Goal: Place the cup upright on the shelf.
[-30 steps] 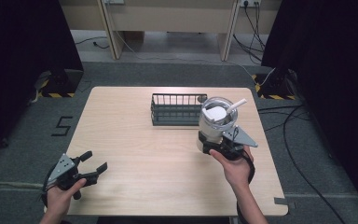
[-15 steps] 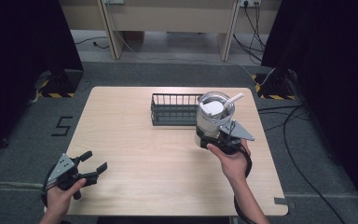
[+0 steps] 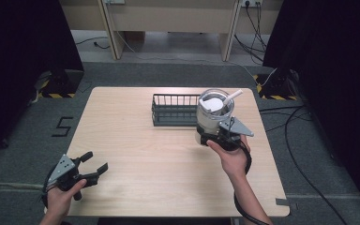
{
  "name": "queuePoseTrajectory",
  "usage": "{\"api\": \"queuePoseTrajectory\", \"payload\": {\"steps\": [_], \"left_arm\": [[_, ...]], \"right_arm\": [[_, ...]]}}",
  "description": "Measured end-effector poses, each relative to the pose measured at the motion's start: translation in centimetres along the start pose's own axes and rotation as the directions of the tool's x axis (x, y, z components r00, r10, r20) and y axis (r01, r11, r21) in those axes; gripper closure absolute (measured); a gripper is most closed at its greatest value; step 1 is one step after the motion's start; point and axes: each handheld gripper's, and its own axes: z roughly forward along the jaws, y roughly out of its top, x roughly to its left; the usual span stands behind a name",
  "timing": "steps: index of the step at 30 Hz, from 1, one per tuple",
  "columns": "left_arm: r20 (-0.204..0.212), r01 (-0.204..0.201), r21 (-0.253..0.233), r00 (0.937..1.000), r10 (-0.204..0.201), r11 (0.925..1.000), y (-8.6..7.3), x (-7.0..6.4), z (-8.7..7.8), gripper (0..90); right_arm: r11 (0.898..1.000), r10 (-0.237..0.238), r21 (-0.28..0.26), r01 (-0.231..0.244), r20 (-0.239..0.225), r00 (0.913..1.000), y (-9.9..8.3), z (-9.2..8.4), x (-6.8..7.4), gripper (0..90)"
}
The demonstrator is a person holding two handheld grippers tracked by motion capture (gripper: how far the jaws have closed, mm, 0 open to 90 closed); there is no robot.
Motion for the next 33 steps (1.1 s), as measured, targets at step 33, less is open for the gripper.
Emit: {"api": "queuePoseTrajectory", "payload": {"steps": [33], "left_arm": [[0.002, 0.007, -0.005, 1.0, -0.007, 1.0, 0.0, 0.0, 0.1, 14.1]], "right_arm": [[1.0, -0.007, 0.025, 0.007, 0.011, 0.9999, 2.3, 3.3, -0.8, 11.5]]}}
